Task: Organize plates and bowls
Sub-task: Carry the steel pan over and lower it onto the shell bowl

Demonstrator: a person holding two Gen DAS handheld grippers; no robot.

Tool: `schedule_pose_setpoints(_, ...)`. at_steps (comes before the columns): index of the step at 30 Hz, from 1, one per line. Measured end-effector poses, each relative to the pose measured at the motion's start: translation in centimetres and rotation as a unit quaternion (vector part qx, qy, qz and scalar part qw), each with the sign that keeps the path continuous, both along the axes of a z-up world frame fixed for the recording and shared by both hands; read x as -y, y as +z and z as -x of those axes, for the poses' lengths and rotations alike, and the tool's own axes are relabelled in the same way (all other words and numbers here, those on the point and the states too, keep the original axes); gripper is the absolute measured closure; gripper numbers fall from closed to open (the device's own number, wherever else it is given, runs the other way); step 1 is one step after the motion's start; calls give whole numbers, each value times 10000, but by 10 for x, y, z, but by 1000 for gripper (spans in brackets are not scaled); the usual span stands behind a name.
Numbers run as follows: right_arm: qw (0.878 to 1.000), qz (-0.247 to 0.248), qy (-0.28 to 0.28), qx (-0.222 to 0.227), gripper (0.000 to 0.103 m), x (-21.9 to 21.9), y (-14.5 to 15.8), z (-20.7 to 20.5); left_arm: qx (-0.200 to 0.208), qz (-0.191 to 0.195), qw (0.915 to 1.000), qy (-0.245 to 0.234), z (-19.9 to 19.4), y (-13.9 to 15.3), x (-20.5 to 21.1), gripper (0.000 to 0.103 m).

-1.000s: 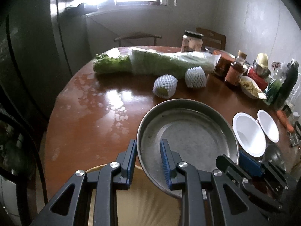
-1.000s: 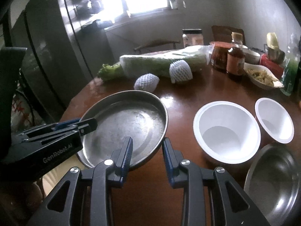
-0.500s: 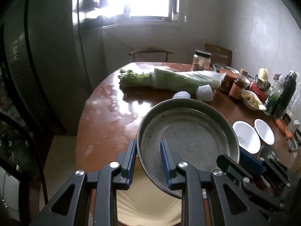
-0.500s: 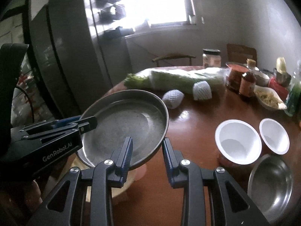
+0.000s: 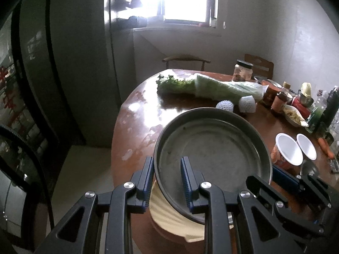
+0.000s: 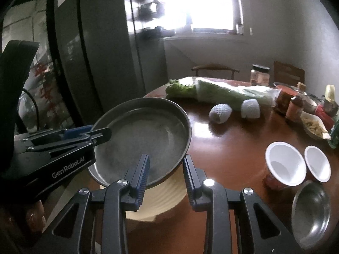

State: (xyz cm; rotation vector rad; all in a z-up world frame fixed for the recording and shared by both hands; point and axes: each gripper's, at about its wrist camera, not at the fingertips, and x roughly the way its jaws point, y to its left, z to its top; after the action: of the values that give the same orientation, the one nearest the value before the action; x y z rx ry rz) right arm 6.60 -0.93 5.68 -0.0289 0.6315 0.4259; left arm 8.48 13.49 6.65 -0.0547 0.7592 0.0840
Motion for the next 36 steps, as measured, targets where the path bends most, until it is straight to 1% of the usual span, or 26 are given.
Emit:
schedule_pose_setpoints(4, 9999, 110, 91, -41, 70, -7, -10, -1, -111, 23, 9999, 28, -1, -13, -6, 77)
schedule_pose_setpoints(12, 9992, 304, 120, -230, 70, -9, -33, -8, -395, 49, 9992, 12, -11, -42, -3, 77)
schedule_pose_setpoints(16, 9987, 401, 148, -282, 70, -10, -42, -11, -468, -52, 9989, 56, -14, -51, -1, 77)
schedule_pose_setpoints(22, 9978, 548, 223, -305, 70, -15, -51, -13, -546, -71, 9984, 113, -12, -59, -4, 77)
schedule_pose_setpoints(32, 9961, 767, 282, -347, 70, -22, -62, -14, -585, -115, 9981, 158, -10, -64, -4, 77)
schedule_pose_setpoints(36, 9953, 870, 296, -288, 70, -24, -64, -12, -577, -139, 9981, 154, -9, -64, -4, 77)
